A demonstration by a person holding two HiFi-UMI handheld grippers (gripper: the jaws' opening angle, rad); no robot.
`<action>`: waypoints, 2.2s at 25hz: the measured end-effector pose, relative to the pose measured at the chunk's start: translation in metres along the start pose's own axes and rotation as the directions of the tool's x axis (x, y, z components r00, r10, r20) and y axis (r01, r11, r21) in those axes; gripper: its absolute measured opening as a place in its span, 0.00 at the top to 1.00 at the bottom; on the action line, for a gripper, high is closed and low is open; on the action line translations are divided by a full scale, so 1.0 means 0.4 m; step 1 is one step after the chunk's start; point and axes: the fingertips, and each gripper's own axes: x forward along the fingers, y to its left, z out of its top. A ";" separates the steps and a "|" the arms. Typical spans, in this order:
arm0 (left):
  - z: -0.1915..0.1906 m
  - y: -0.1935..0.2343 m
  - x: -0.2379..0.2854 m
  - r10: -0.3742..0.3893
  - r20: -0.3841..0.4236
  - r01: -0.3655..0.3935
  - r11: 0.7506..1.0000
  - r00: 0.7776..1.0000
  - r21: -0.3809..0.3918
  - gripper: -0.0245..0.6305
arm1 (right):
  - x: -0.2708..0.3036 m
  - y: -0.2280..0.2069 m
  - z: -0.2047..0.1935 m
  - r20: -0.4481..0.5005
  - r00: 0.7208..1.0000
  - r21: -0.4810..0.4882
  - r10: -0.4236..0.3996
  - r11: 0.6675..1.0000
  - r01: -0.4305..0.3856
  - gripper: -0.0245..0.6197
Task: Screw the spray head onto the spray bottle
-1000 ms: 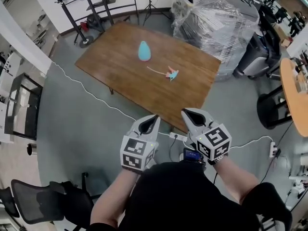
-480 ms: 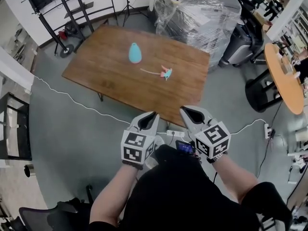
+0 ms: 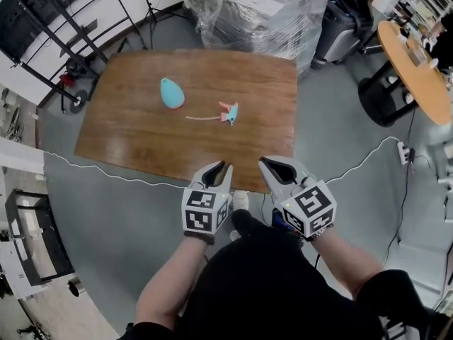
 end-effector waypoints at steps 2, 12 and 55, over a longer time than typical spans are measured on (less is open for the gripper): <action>-0.001 0.033 0.057 0.003 -0.042 -0.003 1.000 0.999 0.008 0.85 | 0.026 -0.038 -0.016 -0.008 1.000 0.035 -0.024 0.999 0.024 0.98; -0.033 0.137 0.278 0.039 -0.221 -0.040 0.999 0.975 0.001 0.80 | 0.085 -0.142 -0.031 -0.043 0.996 0.092 -0.075 0.993 0.078 0.98; -0.051 0.330 0.467 0.063 -0.366 -0.024 0.994 0.929 0.110 0.93 | 0.146 -0.194 -0.005 -0.046 0.946 0.196 -0.321 0.926 0.324 0.98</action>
